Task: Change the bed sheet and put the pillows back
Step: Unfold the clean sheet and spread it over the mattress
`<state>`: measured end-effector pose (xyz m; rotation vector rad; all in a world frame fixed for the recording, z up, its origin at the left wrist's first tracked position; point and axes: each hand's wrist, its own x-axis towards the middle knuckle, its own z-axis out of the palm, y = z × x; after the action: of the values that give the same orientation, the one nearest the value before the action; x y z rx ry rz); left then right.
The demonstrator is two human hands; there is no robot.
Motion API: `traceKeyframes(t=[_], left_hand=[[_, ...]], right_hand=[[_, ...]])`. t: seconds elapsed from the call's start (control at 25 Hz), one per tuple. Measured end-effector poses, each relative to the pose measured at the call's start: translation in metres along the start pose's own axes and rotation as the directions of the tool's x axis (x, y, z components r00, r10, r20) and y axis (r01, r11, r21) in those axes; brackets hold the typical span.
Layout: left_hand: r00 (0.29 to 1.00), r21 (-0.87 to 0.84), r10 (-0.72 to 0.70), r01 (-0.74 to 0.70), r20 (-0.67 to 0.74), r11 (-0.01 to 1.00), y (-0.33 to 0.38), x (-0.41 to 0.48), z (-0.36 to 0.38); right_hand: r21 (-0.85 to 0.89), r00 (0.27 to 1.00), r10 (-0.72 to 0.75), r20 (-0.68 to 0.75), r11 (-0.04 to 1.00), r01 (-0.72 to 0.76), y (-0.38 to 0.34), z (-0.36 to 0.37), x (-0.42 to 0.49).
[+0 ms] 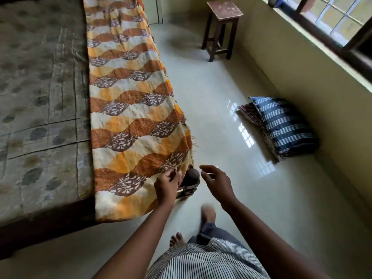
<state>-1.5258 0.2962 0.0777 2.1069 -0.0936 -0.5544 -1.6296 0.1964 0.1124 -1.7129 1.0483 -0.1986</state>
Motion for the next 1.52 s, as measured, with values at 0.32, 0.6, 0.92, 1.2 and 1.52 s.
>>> traceKeyframes(t=[0.32, 0.6, 0.92, 1.2, 1.52], left_hand=[[0.959, -0.537, -0.261, 0.277, 0.108, 0.797, 0.006, -0.007, -0.022], [0.928, -0.679, -0.249, 0.372, 0.277, 0.632, 0.009, -0.018, -0.033], [0.961, -0.504, -0.216, 0.275, 0.172, 0.819, 0.005, -0.030, -0.032], [0.967, -0.785, -0.199, 0.247, 0.160, 0.568, 0.021, -0.031, -0.063], [0.952, -0.736, -0.156, 0.302, 0.262, 0.606, 0.020, -0.035, -0.061]], right_hand=[[0.209, 0.968, 0.085, 0.234, 0.968, -0.136, -0.033, 0.041, 0.008], [0.213, 0.973, 0.047, 0.228, 0.972, -0.097, -0.039, 0.050, 0.006], [-0.112, 1.000, 0.025, -0.012, 0.993, -0.027, -0.036, 0.057, 0.011], [0.046, 0.966, 0.082, -0.246, 0.996, -0.073, 0.011, 0.018, -0.003], [0.286, 0.875, 0.333, -0.353, 0.928, -0.238, 0.067, 0.002, 0.003]])
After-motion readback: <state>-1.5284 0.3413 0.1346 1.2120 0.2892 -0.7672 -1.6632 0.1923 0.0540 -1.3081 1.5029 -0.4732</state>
